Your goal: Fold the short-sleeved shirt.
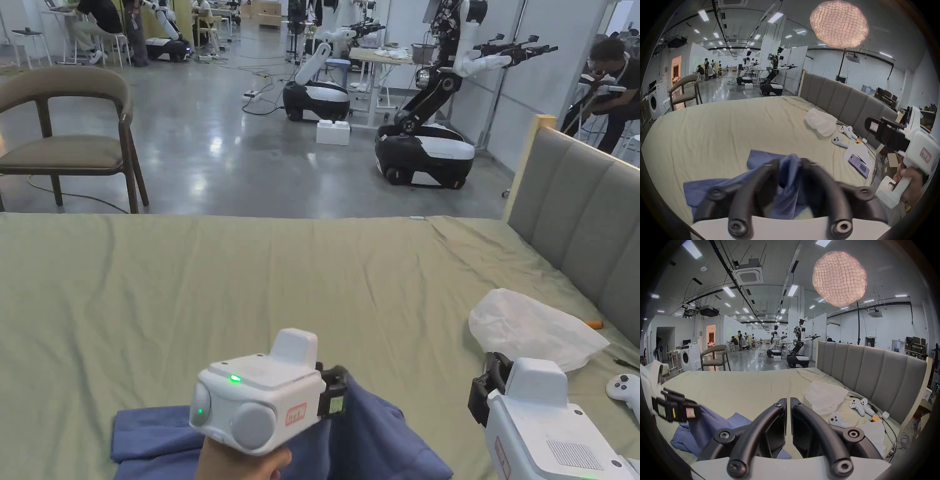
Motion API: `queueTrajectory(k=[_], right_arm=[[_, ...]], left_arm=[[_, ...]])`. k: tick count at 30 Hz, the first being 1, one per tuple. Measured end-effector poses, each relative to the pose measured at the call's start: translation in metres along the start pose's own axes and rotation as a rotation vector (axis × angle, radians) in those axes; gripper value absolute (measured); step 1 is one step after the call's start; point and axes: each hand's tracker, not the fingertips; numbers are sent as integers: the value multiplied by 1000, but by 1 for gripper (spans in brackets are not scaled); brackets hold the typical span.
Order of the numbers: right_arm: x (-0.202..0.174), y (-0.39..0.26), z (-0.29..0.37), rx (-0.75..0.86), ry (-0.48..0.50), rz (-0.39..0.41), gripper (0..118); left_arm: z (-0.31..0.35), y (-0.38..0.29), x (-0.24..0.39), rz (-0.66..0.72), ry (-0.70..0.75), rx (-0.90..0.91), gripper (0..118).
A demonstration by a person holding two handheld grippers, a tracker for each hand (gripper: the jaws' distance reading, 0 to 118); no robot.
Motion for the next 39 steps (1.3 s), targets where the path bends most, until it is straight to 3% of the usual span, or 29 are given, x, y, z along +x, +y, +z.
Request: queueTrajectory(k=[1,2,7,15,18,21,22,23,29,32,39], right_arm=[[-3,0,0,0,4,2,3],[-7,1,-1,0,12,6,3],[-27,10,-2,20,52,6,3],[-69,32,1,89,127,27,3],[-83,38,1,112,142,32,3],[-93,43,2,131,158,28,3],[-96,44,2,137,161,29,3],[-99,46,2,144,163,30,3],[-109,50,4,160,185,24,3],[-110,50,3,154,195,32,3],[-98,33,-2,111,182,45,3]], left_arm=[[2,-3,-2,6,11,-1,77],[7,-5,-6,13,21,3,79],[42,4,-28,10,143,127,80],[122,19,-70,-18,473,367,76],[147,17,-84,-36,569,442,57],[163,16,-107,-49,653,482,22],[167,14,-112,-45,655,481,6],[173,12,-108,-40,668,490,0],[187,2,-116,-17,704,502,0],[182,-10,-150,21,708,400,0],[137,-68,-185,237,526,-87,3]])
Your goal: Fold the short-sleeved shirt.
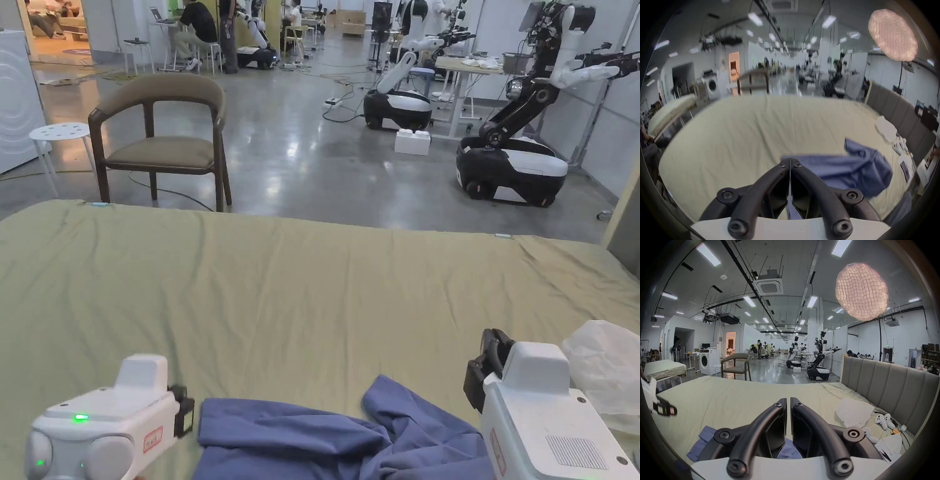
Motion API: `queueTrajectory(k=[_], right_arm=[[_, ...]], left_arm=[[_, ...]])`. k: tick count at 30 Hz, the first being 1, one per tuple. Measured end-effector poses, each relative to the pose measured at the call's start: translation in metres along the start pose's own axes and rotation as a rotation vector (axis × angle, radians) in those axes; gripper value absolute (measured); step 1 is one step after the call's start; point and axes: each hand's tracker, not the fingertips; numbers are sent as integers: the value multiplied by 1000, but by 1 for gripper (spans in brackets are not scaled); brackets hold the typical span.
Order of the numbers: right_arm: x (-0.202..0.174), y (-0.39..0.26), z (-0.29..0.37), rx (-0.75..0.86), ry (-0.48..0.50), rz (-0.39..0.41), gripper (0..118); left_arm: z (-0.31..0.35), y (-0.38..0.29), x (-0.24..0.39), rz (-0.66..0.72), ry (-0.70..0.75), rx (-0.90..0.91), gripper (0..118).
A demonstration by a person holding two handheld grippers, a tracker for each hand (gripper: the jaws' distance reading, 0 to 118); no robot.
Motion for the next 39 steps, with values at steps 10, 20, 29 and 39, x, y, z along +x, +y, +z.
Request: queueTrajectory(k=[10,20,29,39], right_arm=[[29,-31,-1,-100,-54,-28,3],[66,-57,4,-206,-106,-21,3],[104,-116,-32,-610,-7,-35,57],[92,-191,-61,-810,129,-37,3]], left_arm=[[-66,-73,13,89,-19,-411,66],[-64,-91,49,-105,96,-391,1],[-22,-79,25,-49,-8,-279,0],[-9,-81,19,-31,-15,-231,0]])
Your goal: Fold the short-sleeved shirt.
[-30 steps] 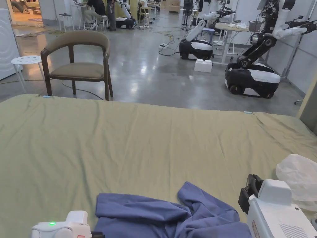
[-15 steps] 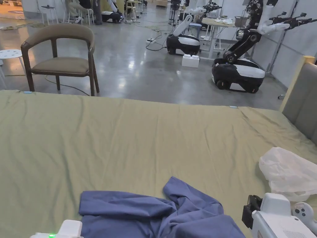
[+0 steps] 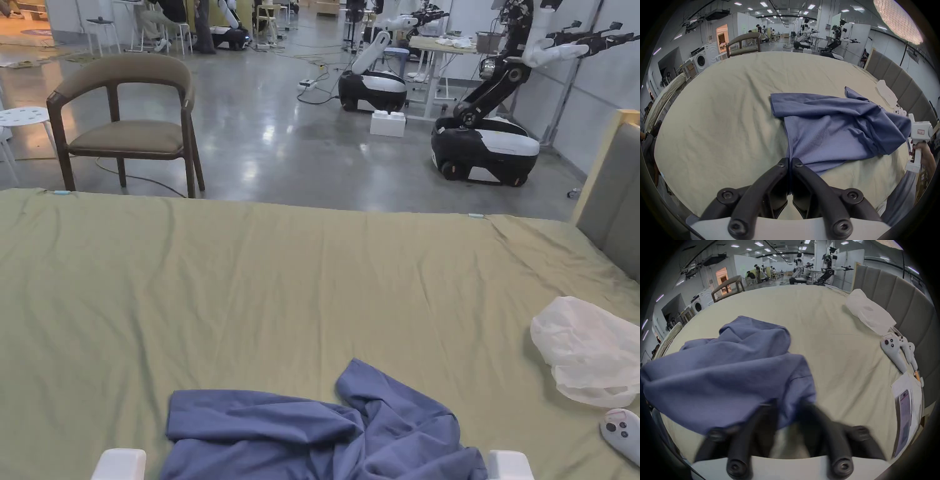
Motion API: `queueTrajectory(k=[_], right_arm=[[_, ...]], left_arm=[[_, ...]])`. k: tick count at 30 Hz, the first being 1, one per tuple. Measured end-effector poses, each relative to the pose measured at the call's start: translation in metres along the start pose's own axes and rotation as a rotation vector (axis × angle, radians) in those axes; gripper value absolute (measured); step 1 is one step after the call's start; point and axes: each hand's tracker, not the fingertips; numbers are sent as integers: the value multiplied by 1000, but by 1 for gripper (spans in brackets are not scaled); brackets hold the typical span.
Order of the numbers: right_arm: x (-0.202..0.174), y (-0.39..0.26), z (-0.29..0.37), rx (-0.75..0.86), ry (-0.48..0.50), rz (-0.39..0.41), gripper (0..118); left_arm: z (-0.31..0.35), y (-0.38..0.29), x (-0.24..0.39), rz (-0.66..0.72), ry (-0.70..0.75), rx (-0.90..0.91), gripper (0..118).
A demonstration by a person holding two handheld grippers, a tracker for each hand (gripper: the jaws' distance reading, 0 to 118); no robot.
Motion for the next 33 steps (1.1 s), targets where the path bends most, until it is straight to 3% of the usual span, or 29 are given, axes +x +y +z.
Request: queueTrajectory(k=[8,21,27,30,33], right_arm=[[-6,19,51,142,-67,-3,2],[6,128,187,476,-98,-6,2],[-1,187,229,586,-105,33,2],[-15,223,248,674,-156,95,2],[-25,257,268,722,-159,97,2]], left_arm=[[26,20,-10,-10,32,154,0],[137,138,-38,-39,98,479,0],[174,196,-47,-43,99,567,0],[181,229,-41,-115,157,607,0],[191,264,-46,-76,161,631,0]])
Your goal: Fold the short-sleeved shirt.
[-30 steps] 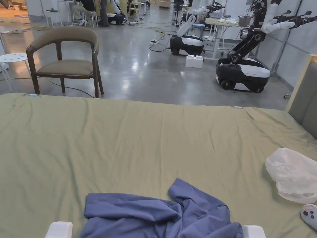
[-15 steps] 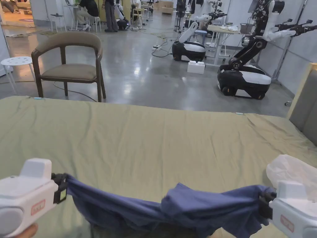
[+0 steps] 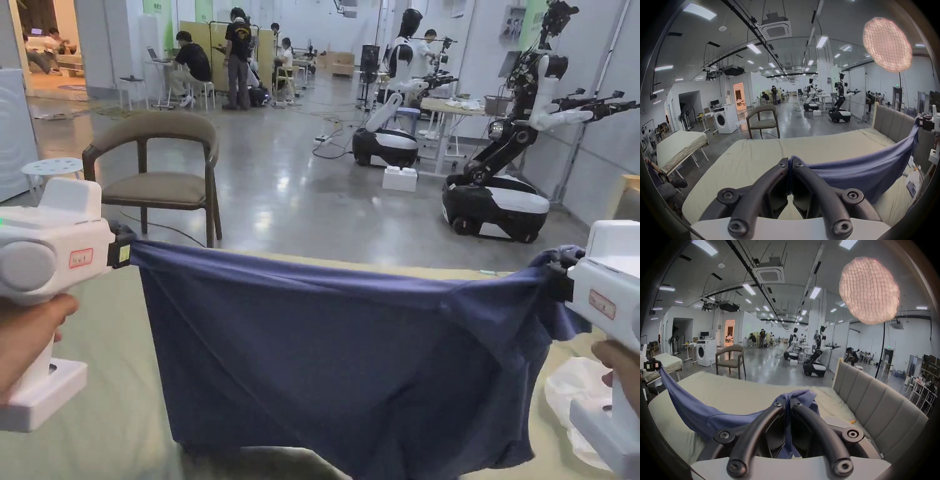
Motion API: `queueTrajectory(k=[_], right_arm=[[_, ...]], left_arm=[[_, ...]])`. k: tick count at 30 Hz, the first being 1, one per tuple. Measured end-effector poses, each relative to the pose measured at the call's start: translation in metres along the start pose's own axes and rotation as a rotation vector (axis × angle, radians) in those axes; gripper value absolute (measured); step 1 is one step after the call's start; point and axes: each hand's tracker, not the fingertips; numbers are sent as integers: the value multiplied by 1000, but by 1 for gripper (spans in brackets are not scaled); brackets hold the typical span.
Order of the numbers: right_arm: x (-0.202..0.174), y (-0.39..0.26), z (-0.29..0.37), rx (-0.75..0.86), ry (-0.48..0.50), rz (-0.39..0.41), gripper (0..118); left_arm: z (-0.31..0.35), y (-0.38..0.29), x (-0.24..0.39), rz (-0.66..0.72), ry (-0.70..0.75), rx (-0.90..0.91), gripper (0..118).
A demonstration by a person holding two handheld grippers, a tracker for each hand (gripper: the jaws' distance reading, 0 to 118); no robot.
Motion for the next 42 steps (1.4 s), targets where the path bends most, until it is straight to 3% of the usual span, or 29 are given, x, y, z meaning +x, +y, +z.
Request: queueTrajectory(k=[11,17,22,30,34,42], right_arm=[[-10,121,-45,100,-38,45,2],[-8,165,-71,135,-45,5,2],[-13,176,-89,142,-59,19,2],[-22,136,-95,133,-59,44,2],[-30,89,-86,91,-54,91,2],[-35,-20,-42,-4,-35,90,2]], left_arm=[[-35,124,-20,-5,60,96,0],[-46,163,-23,-20,80,132,0],[-64,169,-28,-32,87,133,0],[-76,115,-31,-40,76,112,0],[-72,60,-34,-14,43,60,0],[-40,-58,-32,39,-9,-39,0]])
